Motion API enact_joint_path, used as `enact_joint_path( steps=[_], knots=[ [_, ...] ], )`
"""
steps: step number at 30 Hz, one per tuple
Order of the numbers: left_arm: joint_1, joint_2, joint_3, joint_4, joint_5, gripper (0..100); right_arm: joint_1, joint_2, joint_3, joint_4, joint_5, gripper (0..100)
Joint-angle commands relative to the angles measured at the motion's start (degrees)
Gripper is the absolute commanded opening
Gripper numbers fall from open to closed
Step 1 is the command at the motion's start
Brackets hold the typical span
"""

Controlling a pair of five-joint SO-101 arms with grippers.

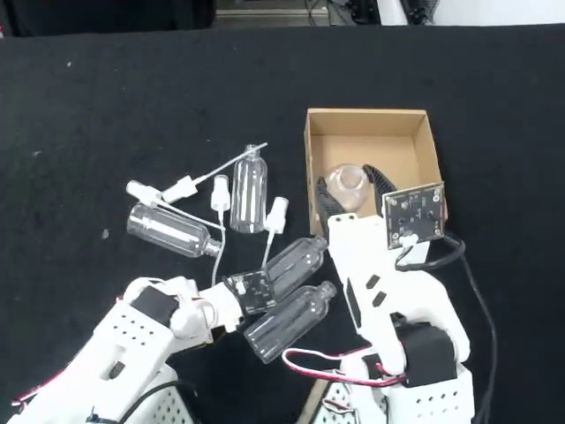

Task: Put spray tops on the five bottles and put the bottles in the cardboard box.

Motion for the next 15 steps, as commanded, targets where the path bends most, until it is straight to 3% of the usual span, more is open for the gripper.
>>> enact_joint_path(
  steps=[1,4,7,15],
  knots=[
    [-0.2,-0.4,-0.3,2.3,-0.7,8,0.8,-0.6,-3.2,-0.3,-0.5,1.1],
    [-0.9,-0.4,-0.7,6.2,-1.0,2,0.8,-0.5,-3.2,-0.3,-0.5,1.1],
    [-6.9,-0.4,-0.9,5.9,-5.4,3,0.8,-0.5,-3.2,-0.3,-0.5,1.1],
    [-28.9,-0.4,-4.5,6.5,-19.9,3,0.8,-0.5,-3.2,-0.3,-0.5,1.1]
  ],
)
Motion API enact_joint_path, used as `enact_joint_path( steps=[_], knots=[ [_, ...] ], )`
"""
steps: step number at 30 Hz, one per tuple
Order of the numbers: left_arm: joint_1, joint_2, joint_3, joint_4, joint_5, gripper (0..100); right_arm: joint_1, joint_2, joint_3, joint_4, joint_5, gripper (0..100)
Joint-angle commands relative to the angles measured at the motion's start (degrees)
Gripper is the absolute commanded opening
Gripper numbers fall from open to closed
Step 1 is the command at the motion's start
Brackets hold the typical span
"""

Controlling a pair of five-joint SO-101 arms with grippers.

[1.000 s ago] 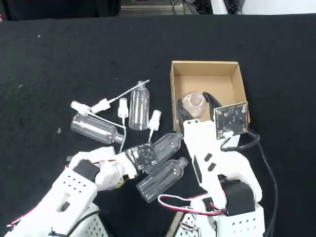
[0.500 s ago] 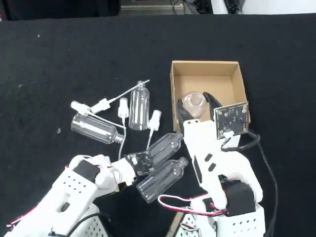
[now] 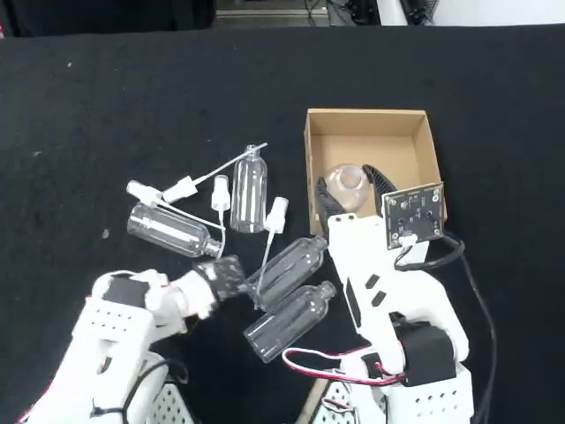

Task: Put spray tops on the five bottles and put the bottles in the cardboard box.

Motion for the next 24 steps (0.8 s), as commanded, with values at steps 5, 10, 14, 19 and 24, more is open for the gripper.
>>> enact_joint_path(
  steps=[5,10,14,19,24],
  knots=[
    [-26.8,-0.4,-3.2,1.1,-21.5,3,0.8,-0.5,-3.2,-0.3,-0.5,1.1],
    [-34.6,-0.4,-3.8,1.1,-28.9,4,0.8,-0.5,-3.2,-0.3,-0.5,1.1],
    [-35.4,-0.4,-7.0,1.2,-26.0,16,0.8,-0.6,-2.8,-0.4,-0.5,1.1],
    [-34.9,-0.4,-13.8,6.0,-25.0,29,0.8,-0.7,-0.8,-3.3,-0.5,1.1],
    [-28.8,0.4,-20.7,13.9,-22.2,26,0.8,-0.8,-0.5,-4.0,-0.5,1.1]
  ],
)
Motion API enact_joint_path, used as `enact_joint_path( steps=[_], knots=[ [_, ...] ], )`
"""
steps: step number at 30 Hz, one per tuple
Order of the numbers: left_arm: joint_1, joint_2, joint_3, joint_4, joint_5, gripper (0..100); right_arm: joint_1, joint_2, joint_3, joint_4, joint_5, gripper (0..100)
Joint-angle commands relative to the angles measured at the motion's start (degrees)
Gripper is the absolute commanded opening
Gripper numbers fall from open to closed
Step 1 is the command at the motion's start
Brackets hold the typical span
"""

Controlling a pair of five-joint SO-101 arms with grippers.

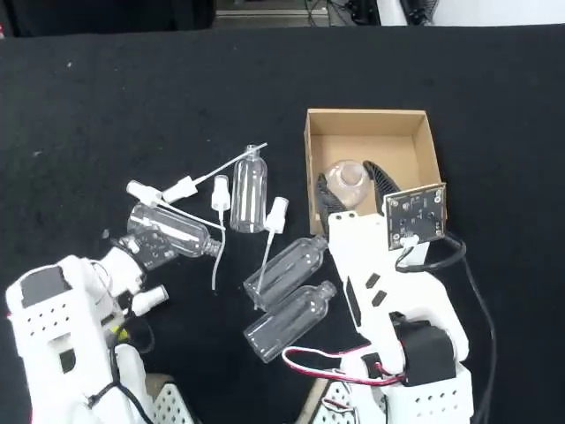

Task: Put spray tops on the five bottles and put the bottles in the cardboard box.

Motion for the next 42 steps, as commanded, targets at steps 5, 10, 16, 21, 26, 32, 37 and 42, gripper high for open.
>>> enact_joint_path(
  steps=[5,10,16,21,26,32,37,42],
  knots=[
    [19.3,0.4,-6.4,3.1,9.9,26,0.8,-0.8,-0.3,-2.0,-0.5,1.1],
    [21.2,1.1,-3.0,-3.6,12.9,26,0.8,-0.9,-0.3,-1.8,-0.5,1.1],
    [21.1,10.1,-4.4,-4.4,16.5,26,0.8,-0.9,-0.3,-1.8,-0.5,1.1],
    [21.1,21.4,-10.7,-4.8,17.8,26,0.8,-0.9,-0.3,-1.8,-0.5,1.1],
    [21.1,31.6,-15.4,-8.6,17.8,26,0.8,-0.9,-0.3,-1.8,-0.5,1.1],
    [16.9,41.7,-18.8,-12.5,14.5,26,0.8,-0.9,-0.2,-1.8,-0.5,1.1],
    [14.8,46.5,-19.8,-12.4,11.5,26,0.8,-0.9,-0.2,-1.8,-0.5,1.1],
    [15.4,46.6,-19.3,-12.3,11.3,23,0.8,-0.9,-0.2,-1.8,-0.5,1.1]
  ],
)
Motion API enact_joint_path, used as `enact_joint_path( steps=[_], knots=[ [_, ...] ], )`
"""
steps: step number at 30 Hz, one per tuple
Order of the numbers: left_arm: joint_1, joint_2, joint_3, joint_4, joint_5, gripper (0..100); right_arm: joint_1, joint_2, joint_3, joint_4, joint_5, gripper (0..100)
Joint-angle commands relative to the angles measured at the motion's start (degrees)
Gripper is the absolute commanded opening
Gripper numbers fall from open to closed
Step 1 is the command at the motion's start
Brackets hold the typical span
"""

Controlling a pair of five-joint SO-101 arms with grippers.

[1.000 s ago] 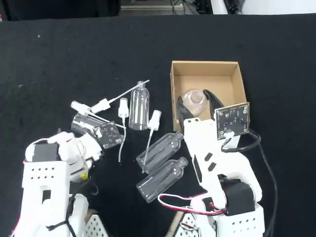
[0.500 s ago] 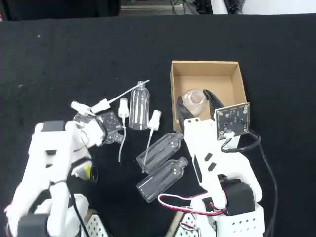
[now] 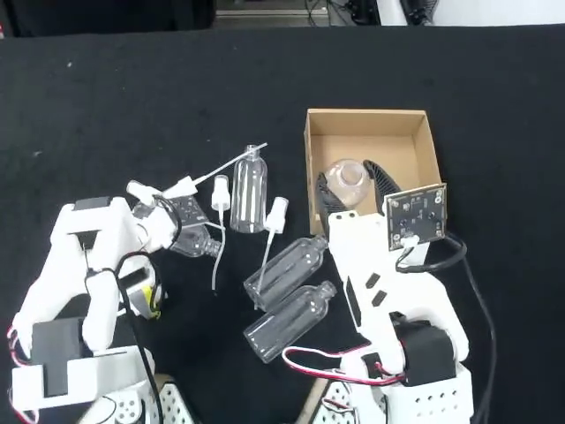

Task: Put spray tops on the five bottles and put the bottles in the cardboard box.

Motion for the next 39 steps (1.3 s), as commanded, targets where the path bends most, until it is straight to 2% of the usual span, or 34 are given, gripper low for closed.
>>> enact_joint_path(
  steps=[1,4,6,9,13,19,22,26,28,33,39],
  knots=[
    [0.0,0.1,-2.2,-0.2,-0.9,18,0.8,-0.9,-0.2,-1.5,-0.5,1.1],
    [-0.1,0.1,-2.2,0.2,-0.3,1,0.8,-0.8,-0.2,-1.6,-0.5,1.1],
    [-0.1,0.0,-2.9,3.0,-0.3,6,0.5,-0.7,-0.2,-1.6,-0.5,1.1],
    [-1.2,0.0,-5.8,7.1,1.3,3,-3.3,-0.9,1.5,-1.8,-0.5,1.1],
    [-9.9,0.0,-14.5,7.7,14.6,3,-11.4,-0.9,2.6,-1.4,-0.2,1.1],
    [-26.5,0.6,-24.7,-0.2,43.6,3,-18.0,-0.9,5.1,-3.2,0.0,1.1],
    [-31.3,0.6,-24.8,-3.9,49.7,3,-20.9,-0.9,7.6,-6.1,0.0,1.1],
    [-31.9,0.7,-23.4,-4.3,49.1,3,-23.6,-0.9,10.5,-9.0,0.0,1.1],
    [-31.9,0.8,-21.5,-4.3,44.8,5,-24.6,-0.9,10.9,-8.9,0.1,1.1],
    [-33.8,4.4,-18.3,-4.7,36.8,21,-24.8,-0.9,10.8,-8.8,0.1,1.1],
    [-35.0,9.6,-18.5,-4.4,22.9,23,-24.8,-0.9,10.8,-8.8,0.1,1.1]
  ],
)
